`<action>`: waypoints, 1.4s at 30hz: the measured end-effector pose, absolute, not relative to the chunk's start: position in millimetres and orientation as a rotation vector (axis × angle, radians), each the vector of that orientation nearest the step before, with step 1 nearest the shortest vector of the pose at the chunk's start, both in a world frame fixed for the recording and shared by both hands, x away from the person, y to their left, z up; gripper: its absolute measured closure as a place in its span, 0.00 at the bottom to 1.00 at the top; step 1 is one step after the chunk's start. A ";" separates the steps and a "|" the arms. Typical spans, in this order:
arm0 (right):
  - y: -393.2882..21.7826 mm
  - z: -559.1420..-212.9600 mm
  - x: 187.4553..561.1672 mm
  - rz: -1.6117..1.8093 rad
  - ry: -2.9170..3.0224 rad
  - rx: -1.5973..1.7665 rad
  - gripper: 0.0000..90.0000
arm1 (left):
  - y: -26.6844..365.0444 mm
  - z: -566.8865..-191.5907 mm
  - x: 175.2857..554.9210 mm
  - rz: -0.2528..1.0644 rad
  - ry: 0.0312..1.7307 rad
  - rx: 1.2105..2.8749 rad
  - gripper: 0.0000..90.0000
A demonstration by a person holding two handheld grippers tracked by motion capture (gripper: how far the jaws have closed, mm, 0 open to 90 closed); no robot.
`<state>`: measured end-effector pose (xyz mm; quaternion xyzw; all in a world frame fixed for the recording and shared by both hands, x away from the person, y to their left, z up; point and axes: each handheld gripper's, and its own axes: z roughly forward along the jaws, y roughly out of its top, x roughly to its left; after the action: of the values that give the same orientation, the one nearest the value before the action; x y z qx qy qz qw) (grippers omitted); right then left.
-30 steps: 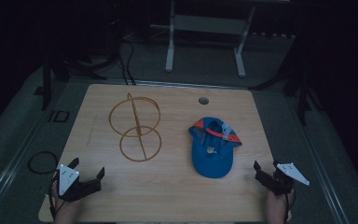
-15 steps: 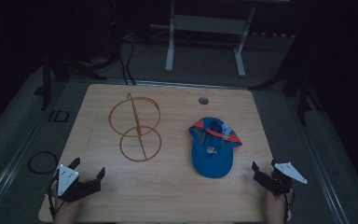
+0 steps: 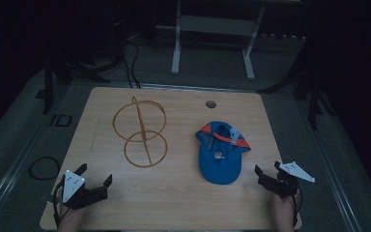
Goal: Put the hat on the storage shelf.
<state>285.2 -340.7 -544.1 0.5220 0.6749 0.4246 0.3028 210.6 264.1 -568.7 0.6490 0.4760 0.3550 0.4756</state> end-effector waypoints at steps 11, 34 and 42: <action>-333.8 -512.5 296.8 1.184 1.842 1.323 0.16 | 260.8 -569.1 210.7 0.863 1.158 1.615 0.04; -323.6 -451.7 352.1 1.206 1.967 1.258 0.15 | 260.3 -570.1 213.2 0.845 1.149 1.619 0.04; -311.8 -447.9 386.9 1.227 2.023 1.243 0.19 | 259.1 -570.1 212.9 0.851 1.132 1.628 0.04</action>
<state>386.9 -311.8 -447.9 0.4522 0.7362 0.4466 0.2325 212.9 259.1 -570.1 0.6651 0.4623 0.3477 0.4722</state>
